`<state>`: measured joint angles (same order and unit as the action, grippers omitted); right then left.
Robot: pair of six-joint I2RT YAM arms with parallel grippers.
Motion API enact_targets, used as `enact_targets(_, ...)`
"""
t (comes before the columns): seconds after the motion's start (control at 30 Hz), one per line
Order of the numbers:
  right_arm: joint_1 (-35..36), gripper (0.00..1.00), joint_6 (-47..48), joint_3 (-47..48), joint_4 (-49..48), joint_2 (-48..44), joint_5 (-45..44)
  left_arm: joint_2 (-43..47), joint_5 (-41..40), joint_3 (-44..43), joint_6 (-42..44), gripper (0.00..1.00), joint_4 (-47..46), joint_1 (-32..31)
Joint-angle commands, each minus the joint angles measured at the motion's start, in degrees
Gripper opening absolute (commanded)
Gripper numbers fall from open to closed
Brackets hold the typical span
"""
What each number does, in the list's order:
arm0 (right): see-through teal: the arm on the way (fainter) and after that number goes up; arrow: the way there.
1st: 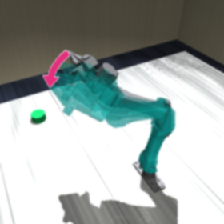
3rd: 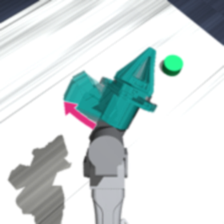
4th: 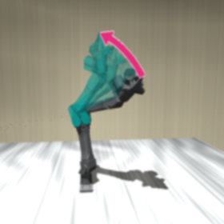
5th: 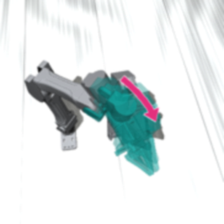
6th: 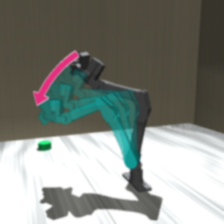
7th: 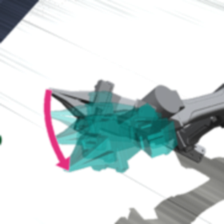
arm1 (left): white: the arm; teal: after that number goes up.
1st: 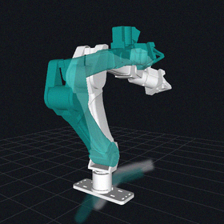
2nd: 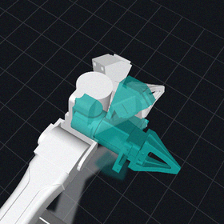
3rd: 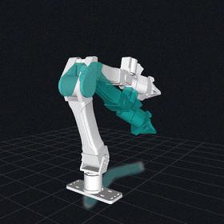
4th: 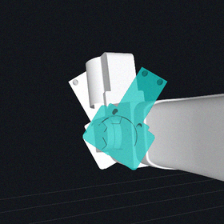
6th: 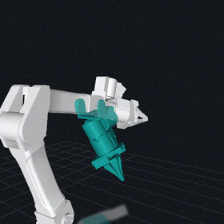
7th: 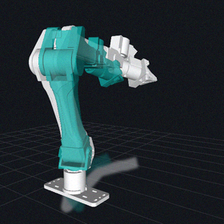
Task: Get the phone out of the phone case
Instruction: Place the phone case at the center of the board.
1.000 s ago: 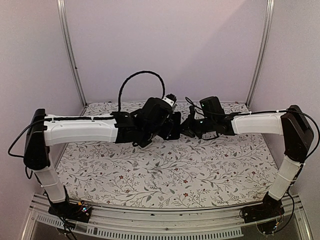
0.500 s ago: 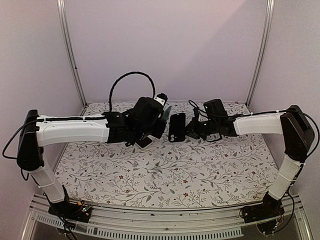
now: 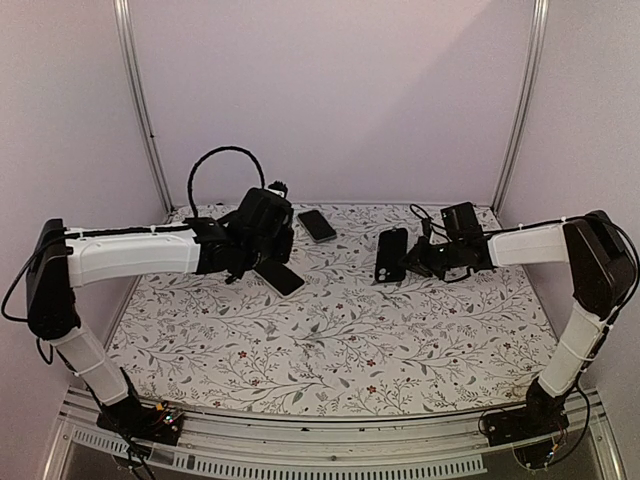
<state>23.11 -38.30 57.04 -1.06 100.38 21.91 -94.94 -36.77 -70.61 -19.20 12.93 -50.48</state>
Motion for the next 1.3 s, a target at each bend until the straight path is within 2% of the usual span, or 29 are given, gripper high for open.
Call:
enact_targets(0.0,-3.1,0.00,4.3,-0.3,0.2,1.2,2.4,3.7,-1.6,2.1,-3.3,0.00,-1.1,5.2)
enact_targets(0.37,-7.0,0.05,8.0,2.8,4.8,6.8,4.0,2.7,0.3,3.2,-5.6,0.00,2.6,16.9)
enact_targets(0.63,-8.1,0.08,9.7,5.1,8.5,9.4,2.4,0.5,2.5,3.0,-5.7,0.00,3.5,22.1)
enact_targets(1.0,-8.8,0.27,11.1,7.8,13.4,10.5,-0.3,0.0,2.5,4.2,-4.2,0.00,4.5,25.4)
enact_targets(1.13,-8.7,0.37,11.4,7.2,14.3,8.7,-4.4,-0.6,2.9,4.5,-3.9,0.00,4.2,25.6)
enact_targets(1.27,-8.8,0.51,12.1,6.3,14.6,6.1,-7.0,-1.2,2.9,4.6,-3.8,0.00,4.2,25.7)
